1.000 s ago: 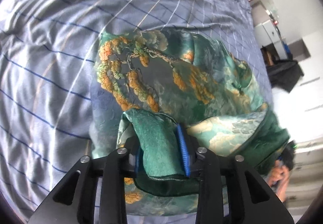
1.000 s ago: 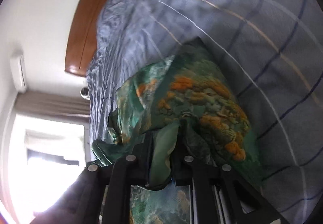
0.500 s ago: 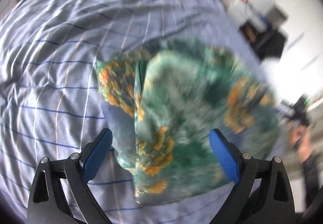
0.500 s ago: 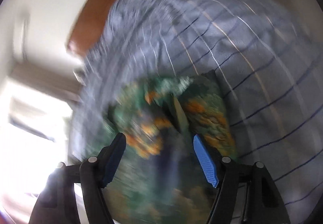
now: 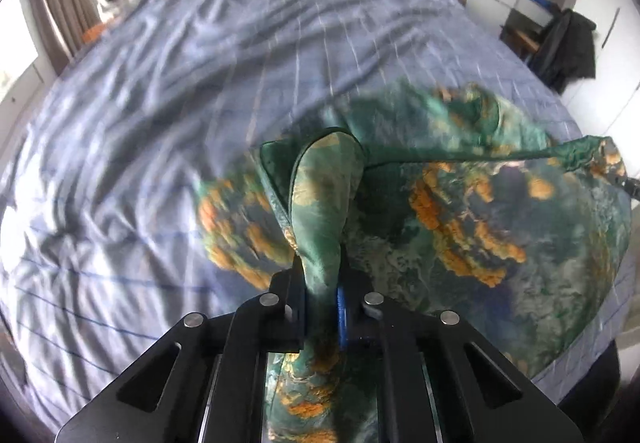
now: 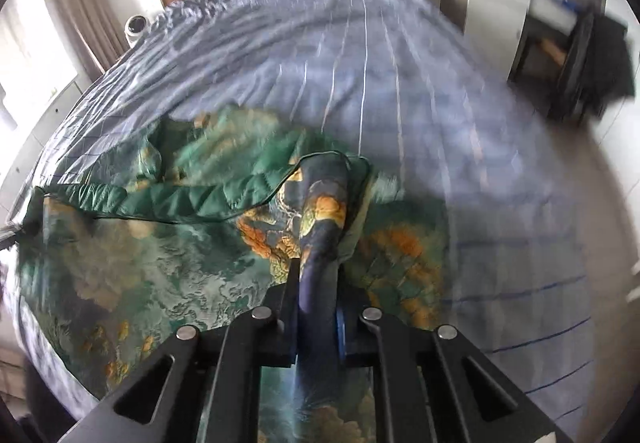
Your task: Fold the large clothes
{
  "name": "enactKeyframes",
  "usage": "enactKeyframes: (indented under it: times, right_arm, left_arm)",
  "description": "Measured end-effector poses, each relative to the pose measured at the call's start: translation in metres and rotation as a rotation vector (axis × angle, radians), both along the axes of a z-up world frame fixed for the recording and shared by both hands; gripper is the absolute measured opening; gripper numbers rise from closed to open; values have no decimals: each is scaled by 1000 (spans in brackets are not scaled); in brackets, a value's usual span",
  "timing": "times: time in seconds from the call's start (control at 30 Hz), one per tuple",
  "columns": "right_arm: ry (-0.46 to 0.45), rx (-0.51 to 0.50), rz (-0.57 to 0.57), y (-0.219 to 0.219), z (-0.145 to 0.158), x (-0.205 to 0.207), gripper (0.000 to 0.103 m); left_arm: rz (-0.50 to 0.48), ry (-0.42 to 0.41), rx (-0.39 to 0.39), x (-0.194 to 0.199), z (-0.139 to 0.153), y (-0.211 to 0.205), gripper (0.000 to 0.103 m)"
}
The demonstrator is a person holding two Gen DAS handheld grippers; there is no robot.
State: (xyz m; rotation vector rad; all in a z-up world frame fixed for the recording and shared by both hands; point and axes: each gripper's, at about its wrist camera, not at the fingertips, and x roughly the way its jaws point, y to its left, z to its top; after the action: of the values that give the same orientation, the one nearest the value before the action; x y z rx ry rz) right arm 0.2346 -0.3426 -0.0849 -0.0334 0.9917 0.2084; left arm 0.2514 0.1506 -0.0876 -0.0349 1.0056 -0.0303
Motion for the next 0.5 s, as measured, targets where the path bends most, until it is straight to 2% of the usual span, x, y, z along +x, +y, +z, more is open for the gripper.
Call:
enactKeyframes:
  times: [0.17, 0.27, 0.33, 0.4, 0.5]
  right_arm:
    - [-151, -71, -30, 9, 46, 19, 12]
    - [-234, -94, -63, 16, 62, 47, 12]
    - [-305, -147, -62, 24, 65, 61, 12]
    - [-350, -199, -63, 29, 58, 73, 12]
    - [-282, -218, -80, 28, 17, 94, 12]
  left_arm:
    - [56, -152, 99, 34, 38, -10, 9]
    - [108, -211, 139, 60, 40, -11, 9]
    - [143, -254, 204, 79, 28, -13, 9]
    - [168, -237, 244, 93, 3, -12, 9]
    - [180, -152, 258, 105, -49, -8, 10]
